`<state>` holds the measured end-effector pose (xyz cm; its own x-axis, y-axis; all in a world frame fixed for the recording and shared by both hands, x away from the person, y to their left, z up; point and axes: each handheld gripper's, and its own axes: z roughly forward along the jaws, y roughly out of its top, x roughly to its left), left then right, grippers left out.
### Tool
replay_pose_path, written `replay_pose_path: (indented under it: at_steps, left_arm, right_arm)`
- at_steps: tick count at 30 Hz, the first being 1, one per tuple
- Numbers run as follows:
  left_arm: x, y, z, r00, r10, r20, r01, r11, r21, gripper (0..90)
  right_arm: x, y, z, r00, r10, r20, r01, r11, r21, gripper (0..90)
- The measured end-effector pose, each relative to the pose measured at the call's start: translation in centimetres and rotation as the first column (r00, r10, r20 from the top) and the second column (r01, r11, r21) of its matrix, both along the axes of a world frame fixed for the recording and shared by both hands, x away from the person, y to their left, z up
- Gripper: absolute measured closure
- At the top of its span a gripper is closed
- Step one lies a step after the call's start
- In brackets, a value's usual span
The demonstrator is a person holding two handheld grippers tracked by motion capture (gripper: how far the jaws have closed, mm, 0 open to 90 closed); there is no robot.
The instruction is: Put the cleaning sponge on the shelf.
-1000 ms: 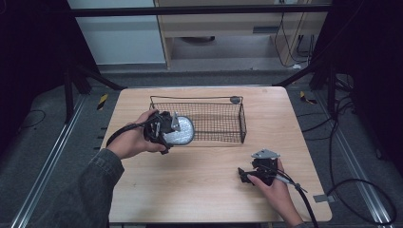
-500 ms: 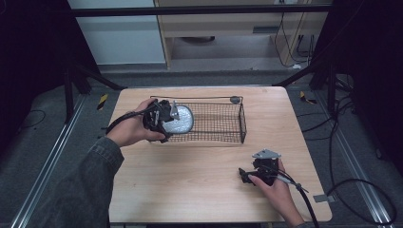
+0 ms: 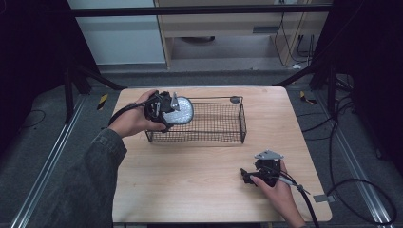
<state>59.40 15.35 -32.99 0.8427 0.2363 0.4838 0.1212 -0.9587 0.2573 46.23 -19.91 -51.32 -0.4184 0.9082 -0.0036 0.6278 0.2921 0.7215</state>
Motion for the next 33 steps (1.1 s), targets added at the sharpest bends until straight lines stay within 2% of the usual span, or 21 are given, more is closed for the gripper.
replay_pose_path:
  at_steps: [7, 26, 33]
  left_arm:
    - [0.6, 0.0, -0.2, 0.9999, 0.001, 0.012, -0.001, 1.0, 0.001, 12.1]
    - [1.3, -0.5, -0.7, 0.999, -0.013, 0.042, 0.013, 0.9999, 0.002, 12.2]
    - [1.6, -0.5, -1.0, 0.9997, -0.001, 0.026, 0.001, 0.9999, 0.011, 12.8]
  right_arm:
    - [0.0, 0.0, 0.0, 1.0, 0.0, 0.0, 0.0, 1.0, 0.001, 0.5]
    - [0.0, 0.0, 0.0, 1.0, -0.001, 0.0, 0.001, 1.0, 0.0, 0.5]
    - [0.0, 0.0, 0.0, 1.0, -0.001, 0.0, 0.001, 1.0, 0.002, 0.5]
